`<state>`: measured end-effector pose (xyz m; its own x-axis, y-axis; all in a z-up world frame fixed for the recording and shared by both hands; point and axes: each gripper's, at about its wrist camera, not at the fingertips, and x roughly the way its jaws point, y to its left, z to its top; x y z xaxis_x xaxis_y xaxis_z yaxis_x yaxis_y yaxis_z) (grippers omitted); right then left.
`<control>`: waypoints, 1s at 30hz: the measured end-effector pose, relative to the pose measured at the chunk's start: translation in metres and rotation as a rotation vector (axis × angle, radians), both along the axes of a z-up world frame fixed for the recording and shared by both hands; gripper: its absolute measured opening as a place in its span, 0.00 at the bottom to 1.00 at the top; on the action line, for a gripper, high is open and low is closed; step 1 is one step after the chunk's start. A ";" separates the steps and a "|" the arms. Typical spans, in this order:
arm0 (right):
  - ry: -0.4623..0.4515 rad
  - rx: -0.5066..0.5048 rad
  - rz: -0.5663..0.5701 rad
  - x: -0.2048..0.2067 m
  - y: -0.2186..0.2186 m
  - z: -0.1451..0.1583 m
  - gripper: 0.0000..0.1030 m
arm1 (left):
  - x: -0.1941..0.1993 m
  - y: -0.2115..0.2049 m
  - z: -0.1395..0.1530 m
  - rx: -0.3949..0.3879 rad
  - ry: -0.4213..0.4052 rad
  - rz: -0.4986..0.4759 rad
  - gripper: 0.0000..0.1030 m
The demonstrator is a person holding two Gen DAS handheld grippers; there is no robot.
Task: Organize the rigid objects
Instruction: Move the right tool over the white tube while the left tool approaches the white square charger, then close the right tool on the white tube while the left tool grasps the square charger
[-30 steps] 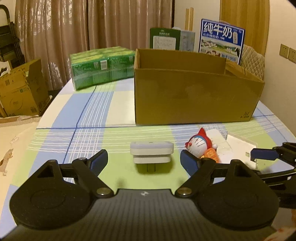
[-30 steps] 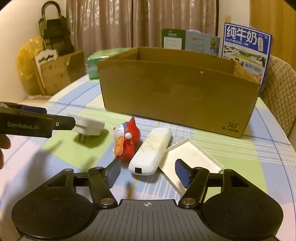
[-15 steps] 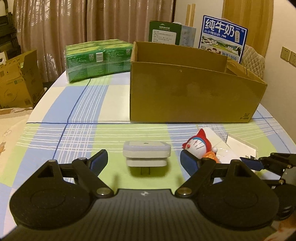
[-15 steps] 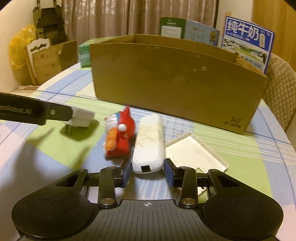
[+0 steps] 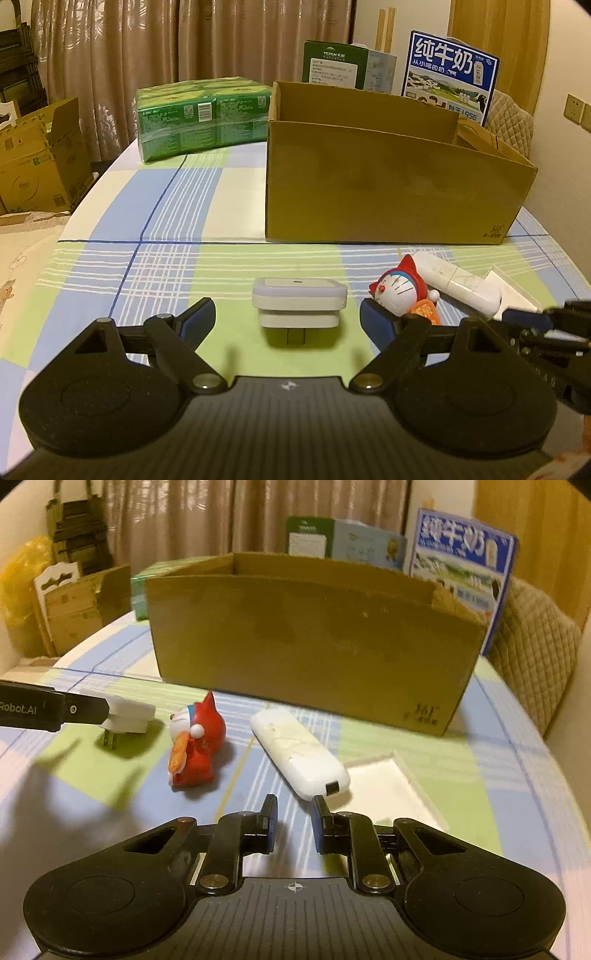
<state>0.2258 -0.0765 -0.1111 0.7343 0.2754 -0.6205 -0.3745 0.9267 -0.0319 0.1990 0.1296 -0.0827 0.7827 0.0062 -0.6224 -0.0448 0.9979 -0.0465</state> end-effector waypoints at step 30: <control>0.105 -0.004 0.148 0.077 0.012 -0.002 0.37 | 0.016 -0.011 -0.010 0.036 0.021 -0.068 0.80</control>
<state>0.3027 -0.0646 -0.1128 0.6170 0.3725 -0.6933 -0.5079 0.8613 0.0108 0.2154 0.1190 -0.0931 0.7690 -0.0236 -0.6388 0.0223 0.9997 -0.0102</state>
